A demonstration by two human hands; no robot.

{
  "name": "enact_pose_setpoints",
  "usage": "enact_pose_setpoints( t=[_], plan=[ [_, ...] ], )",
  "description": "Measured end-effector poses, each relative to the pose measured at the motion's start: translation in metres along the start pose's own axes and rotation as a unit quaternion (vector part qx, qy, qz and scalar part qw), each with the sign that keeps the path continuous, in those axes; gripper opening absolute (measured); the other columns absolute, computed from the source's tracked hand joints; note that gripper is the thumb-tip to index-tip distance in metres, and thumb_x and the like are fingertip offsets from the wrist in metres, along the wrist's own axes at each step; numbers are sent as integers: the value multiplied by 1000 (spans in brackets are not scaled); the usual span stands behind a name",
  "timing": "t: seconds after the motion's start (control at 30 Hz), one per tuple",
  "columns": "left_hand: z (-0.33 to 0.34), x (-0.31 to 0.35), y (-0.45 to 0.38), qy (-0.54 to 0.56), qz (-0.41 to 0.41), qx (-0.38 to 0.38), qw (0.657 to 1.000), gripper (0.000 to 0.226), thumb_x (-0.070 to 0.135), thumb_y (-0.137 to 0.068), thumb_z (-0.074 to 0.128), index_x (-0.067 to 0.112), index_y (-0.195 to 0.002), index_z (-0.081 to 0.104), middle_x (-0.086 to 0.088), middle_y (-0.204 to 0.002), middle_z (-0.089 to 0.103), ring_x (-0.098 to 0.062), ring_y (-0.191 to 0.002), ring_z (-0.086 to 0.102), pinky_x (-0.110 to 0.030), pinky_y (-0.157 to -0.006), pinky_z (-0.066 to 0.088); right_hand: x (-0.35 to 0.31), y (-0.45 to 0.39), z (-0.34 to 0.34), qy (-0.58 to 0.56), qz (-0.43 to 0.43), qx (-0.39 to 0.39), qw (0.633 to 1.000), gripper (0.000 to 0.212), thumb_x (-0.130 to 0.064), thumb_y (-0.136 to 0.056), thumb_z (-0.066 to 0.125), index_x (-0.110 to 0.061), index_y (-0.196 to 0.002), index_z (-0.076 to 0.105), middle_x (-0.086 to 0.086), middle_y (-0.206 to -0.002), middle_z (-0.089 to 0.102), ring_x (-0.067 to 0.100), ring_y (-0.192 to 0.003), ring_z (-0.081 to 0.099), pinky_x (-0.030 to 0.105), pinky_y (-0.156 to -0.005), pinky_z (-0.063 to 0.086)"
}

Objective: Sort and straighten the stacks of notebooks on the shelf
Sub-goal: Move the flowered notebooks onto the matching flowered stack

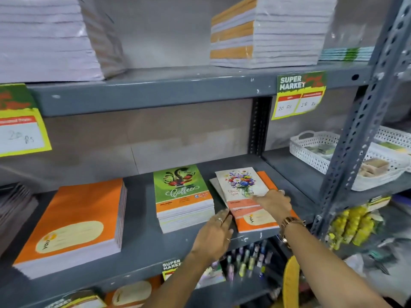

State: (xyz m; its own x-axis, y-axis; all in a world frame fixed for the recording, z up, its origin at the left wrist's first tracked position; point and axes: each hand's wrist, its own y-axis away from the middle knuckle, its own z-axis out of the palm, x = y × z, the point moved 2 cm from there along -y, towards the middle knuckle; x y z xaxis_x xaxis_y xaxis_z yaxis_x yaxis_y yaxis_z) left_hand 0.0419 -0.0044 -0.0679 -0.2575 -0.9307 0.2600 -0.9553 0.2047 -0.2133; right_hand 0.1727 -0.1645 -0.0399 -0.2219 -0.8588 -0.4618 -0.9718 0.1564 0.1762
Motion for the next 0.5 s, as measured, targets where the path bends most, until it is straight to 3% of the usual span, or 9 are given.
enact_pose_setpoints(
  t=[0.07, 0.2, 0.33, 0.5],
  plan=[
    [12, -11, 3, -12, -21, -62, 998, 54, 34, -99, 26, 9, -145, 14, -7, -158, 9, -18, -145, 7, -30, -119, 7, 0, -5, -3, -17, 12, -13, 1000, 72, -56, -75, 65, -4, -123, 50, 17, -138, 42, 38, -123, 41, 38, -95, 43],
    [18, -15, 8, -47, -10, -103, 994, 58, 40, -99, 20, 10, -146, 4, -6, -158, 2, -18, -145, 1, -31, -120, 0, -2, -10, -4, -25, 22, -30, 999, 64, -47, -77, 67, -4, -121, 49, 17, -134, 47, 36, -121, 44, 41, -101, 41],
    [19, -17, 10, -80, -1, -119, 990, 60, 42, -98, 18, 11, -146, -2, -6, -158, -3, -18, -145, -4, -33, -120, -3, -9, 0, -4, -49, 69, 51, 995, 73, -37, -76, 71, 0, -129, 37, 18, -140, 33, 36, -125, 33, 45, -98, 40],
    [15, -22, 19, -82, 17, -140, 987, 61, 43, -98, 19, 13, -146, -4, -5, -158, -5, -18, -145, -6, -34, -120, -4, -33, 9, -23, -226, 7, 149, 963, 33, -10, -87, 58, 4, -114, 43, 30, -119, 56, 44, -111, 53, 43, -87, 45]
  ],
)
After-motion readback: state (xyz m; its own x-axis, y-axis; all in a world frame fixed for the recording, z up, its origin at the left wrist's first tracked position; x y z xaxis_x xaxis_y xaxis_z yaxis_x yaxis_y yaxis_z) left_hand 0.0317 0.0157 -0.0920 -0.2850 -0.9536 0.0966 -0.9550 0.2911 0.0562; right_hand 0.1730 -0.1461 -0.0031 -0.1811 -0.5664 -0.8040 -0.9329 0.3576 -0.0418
